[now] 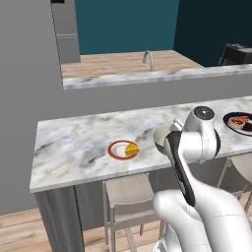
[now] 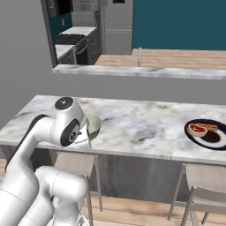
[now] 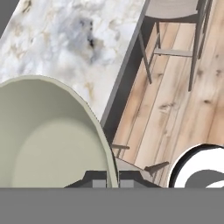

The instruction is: Take the smaller bowl and place it next to the appetizer plate on the dining counter , and place the larger bowl next to the plate with cooked food.

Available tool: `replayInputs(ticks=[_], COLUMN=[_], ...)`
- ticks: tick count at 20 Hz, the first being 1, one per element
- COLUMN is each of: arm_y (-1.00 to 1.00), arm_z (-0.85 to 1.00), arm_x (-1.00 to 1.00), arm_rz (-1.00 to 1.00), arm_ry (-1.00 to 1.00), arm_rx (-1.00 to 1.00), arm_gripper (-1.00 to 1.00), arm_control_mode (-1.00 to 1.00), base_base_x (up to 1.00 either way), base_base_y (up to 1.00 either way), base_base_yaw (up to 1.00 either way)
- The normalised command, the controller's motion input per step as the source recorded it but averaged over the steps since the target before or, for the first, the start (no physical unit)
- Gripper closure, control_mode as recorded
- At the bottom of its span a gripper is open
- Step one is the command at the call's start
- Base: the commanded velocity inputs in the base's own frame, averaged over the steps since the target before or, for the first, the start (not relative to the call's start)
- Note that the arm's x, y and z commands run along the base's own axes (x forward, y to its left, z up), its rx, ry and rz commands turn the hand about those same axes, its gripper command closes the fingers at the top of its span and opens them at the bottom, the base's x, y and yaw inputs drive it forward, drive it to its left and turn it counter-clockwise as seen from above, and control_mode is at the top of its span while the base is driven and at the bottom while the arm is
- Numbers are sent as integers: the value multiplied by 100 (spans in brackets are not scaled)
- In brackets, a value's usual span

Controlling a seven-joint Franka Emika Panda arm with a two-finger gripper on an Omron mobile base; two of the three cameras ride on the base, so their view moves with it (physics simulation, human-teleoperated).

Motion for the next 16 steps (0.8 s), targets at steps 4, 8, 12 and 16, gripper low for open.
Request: replayInputs(ticks=[4,8,12,16], arm_y=[0,0,0,0], arm_z=[-26,-29,-22,-16], arm_x=[16,30,35,34], arm_rz=[0,0,0,0], arm_ry=[0,-1,0,0], arm_rx=[0,0,-1,0], arm_gripper=[100,100,100,100], arm_control_mode=[-100,-100,-100,-100], base_base_x=[0,0,0,0], base_base_y=[0,0,0,0], base_base_yaw=[0,0,0,0])
